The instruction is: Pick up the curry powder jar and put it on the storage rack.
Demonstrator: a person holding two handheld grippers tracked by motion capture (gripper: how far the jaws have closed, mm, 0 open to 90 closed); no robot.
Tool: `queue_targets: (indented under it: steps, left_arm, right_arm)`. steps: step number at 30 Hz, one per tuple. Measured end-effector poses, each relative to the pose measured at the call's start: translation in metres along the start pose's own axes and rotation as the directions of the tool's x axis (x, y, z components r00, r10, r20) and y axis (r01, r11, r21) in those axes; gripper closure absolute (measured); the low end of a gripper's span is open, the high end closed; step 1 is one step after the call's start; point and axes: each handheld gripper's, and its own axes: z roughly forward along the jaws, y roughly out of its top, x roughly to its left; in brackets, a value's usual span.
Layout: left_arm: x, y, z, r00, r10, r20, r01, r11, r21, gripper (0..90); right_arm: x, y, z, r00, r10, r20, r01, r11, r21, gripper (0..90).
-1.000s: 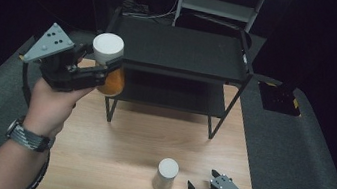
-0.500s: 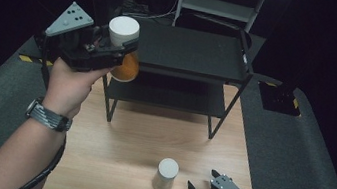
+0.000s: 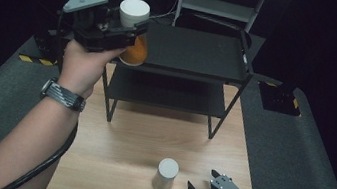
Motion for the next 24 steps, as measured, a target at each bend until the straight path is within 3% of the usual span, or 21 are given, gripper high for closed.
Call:
queue_targets:
  steps: [8,16,24]
  left_arm:
    - [-0.003,-0.002,0.016,1.0000,0.001,-0.009,-0.001,0.9994,-0.034,33.5]
    - [-0.004,-0.021,0.033,0.9993,-0.014,-0.034,0.010,0.9953,-0.096,33.5]
    - [-0.002,-0.036,0.052,0.9985,-0.023,-0.051,0.017,0.9940,-0.108,33.5]
  right_arm:
    - [-0.001,-0.001,0.000,1.0000,0.002,-0.006,-0.002,1.000,-0.003,0.0]
    - [-0.003,-0.001,-0.001,0.9999,0.006,-0.012,-0.006,1.000,-0.006,0.0]
    - [-0.004,-0.002,-0.001,0.9998,0.011,-0.018,-0.011,1.000,-0.009,0.0]
